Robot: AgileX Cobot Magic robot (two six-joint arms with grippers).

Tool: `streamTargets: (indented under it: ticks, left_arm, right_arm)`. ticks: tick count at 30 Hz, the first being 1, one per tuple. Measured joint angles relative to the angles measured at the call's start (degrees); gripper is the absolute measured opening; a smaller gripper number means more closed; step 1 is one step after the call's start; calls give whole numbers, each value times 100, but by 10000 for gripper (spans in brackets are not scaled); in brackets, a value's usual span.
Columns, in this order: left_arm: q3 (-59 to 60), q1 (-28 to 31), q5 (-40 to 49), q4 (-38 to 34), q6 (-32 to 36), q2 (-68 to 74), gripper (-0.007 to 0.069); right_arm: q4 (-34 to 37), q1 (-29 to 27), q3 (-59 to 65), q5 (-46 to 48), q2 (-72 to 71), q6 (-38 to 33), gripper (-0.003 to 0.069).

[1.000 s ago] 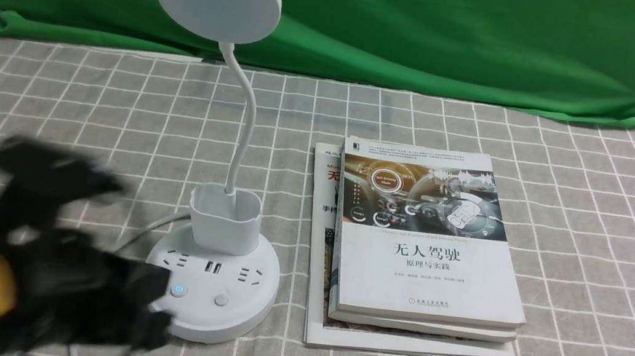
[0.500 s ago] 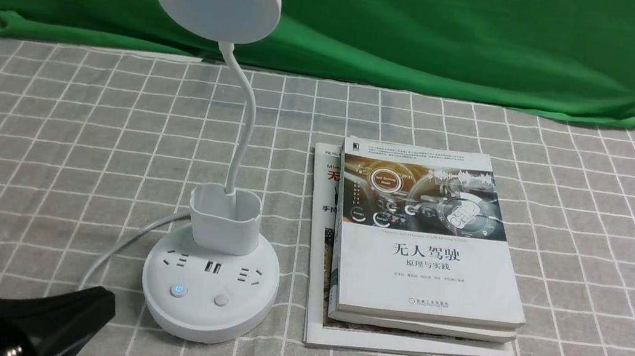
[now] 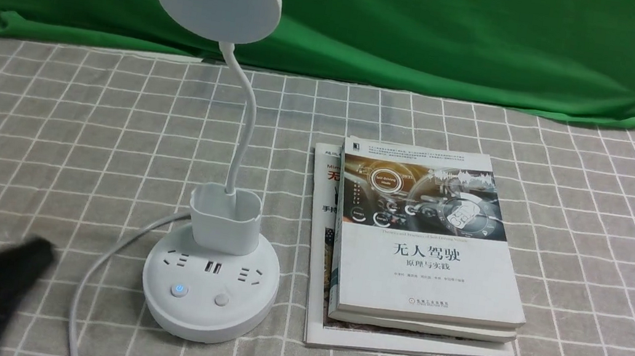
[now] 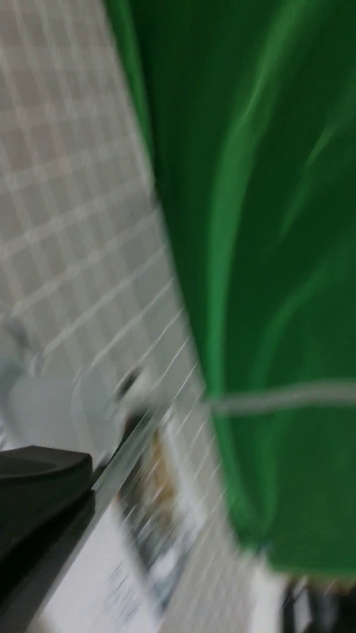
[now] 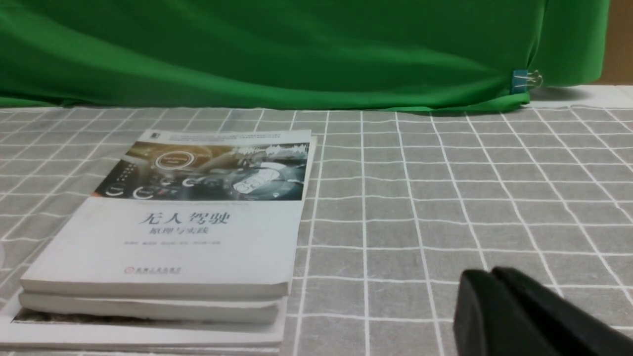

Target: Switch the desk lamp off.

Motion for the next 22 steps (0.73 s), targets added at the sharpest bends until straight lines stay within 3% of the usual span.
streamTargets:
  ticks: [8,16,22]
  left_arm:
    - [35,1870,1676,-337,-10,-1732,1]
    - [110,2038,3016,-598,-179,-2237,1]
    - [115,1944,3164,-611,-67,-2246,1]
  right_arm:
    - [0,0,0,0,0,0,36]
    - [0,0,0,-2,0,0,36]
    - [0,0,0,-2,0,0,36]
